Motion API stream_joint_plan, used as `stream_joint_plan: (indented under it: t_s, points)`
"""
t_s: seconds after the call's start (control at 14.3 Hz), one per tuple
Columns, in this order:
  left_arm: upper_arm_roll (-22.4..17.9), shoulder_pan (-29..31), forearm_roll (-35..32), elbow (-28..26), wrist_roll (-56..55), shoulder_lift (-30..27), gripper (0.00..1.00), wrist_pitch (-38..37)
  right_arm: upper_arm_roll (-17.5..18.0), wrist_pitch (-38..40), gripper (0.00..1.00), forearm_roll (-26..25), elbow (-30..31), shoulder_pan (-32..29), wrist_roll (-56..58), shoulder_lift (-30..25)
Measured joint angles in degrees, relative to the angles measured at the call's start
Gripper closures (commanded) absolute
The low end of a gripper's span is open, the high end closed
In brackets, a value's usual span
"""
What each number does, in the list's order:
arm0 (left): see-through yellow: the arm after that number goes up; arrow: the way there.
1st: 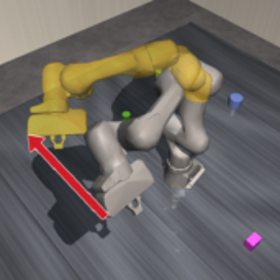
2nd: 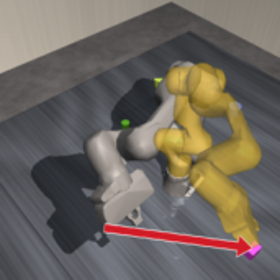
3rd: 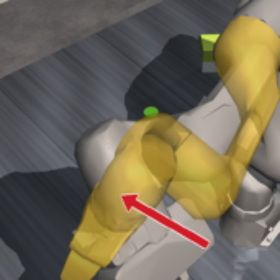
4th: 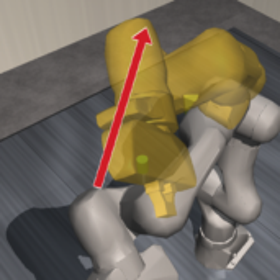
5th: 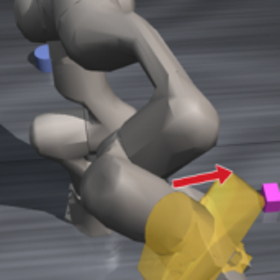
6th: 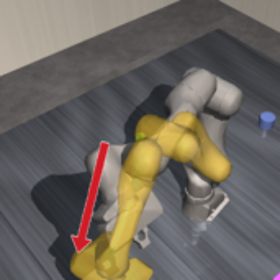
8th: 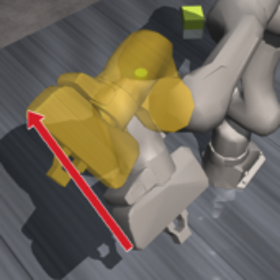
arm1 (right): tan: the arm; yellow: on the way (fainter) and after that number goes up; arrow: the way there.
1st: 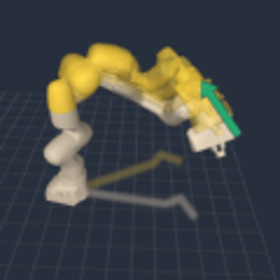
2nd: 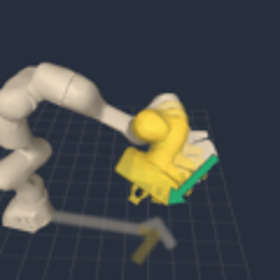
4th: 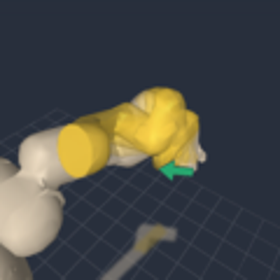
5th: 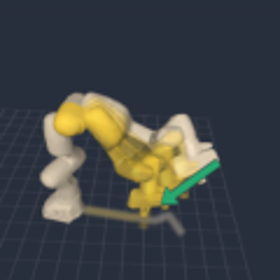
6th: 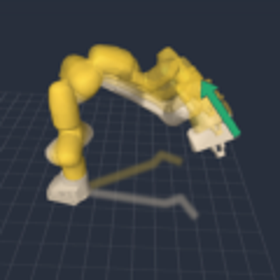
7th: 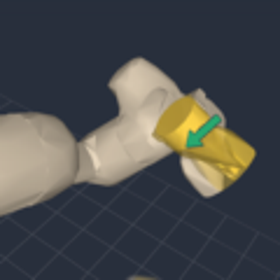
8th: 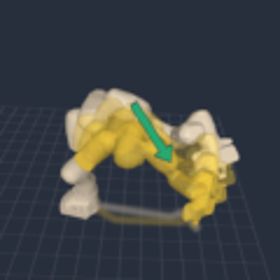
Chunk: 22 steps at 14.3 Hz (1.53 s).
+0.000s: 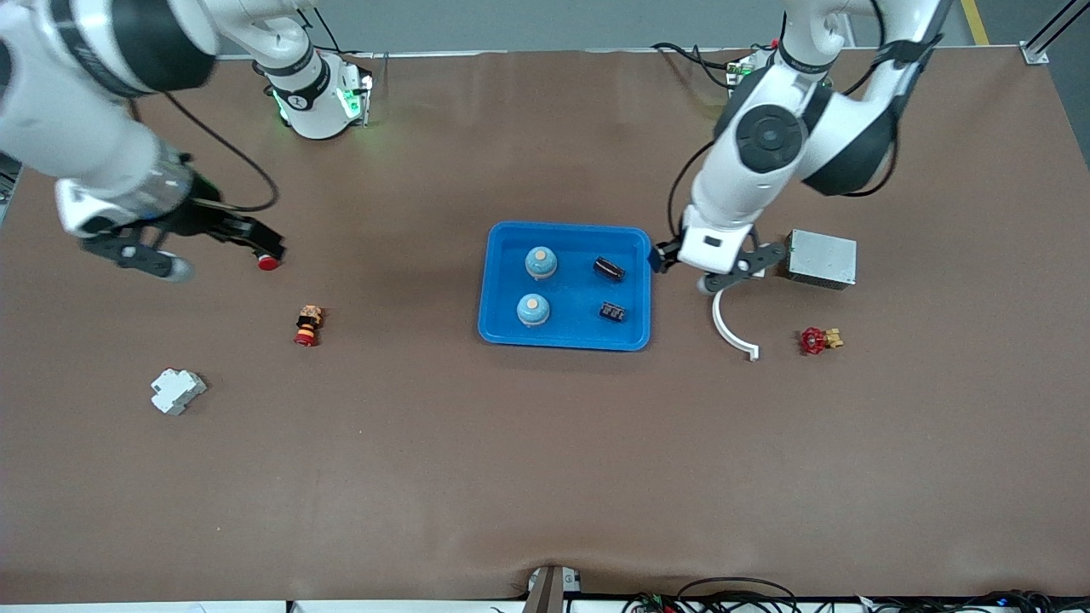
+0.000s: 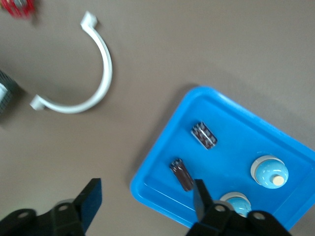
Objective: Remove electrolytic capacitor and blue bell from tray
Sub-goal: 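Grasp a brown capacitor with the left gripper while the right gripper grasps a bell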
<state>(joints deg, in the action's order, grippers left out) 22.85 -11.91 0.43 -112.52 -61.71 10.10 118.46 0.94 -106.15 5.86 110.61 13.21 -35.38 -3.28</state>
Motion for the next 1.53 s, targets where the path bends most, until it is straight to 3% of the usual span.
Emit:
stream_joint_plan:
  t_s: [0.28,0.56,0.77,1.12,1.53]
  points:
    - [0.13,-5.05,-2.82,-0.21,-11.30,4.88,0.21,3.88,0.49,-13.88,0.00,0.04,8.47,12.60,-18.91,1.52]
    - [0.13,-8.88,-11.18,-0.43,-25.94,12.10,0.25,9.41,0.43,-21.11,0.00,-0.32,8.57,19.60,-30.38,9.06]
    - [0.14,-10.48,-15.01,-0.41,-34.07,16.52,0.27,12.70,0.40,-24.65,0.00,-1.72,5.09,24.39,-38.66,17.42]
    - [0.11,-10.90,-18.46,-0.77,-40.50,20.73,0.36,17.24,0.30,-25.13,0.00,-4.49,-5.97,27.75,-47.08,30.92]
    - [0.10,-10.90,-23.05,-3.99,-47.05,21.60,0.45,17.49,0.24,-26.32,0.00,-4.80,-11.71,28.56,-50.79,37.32]
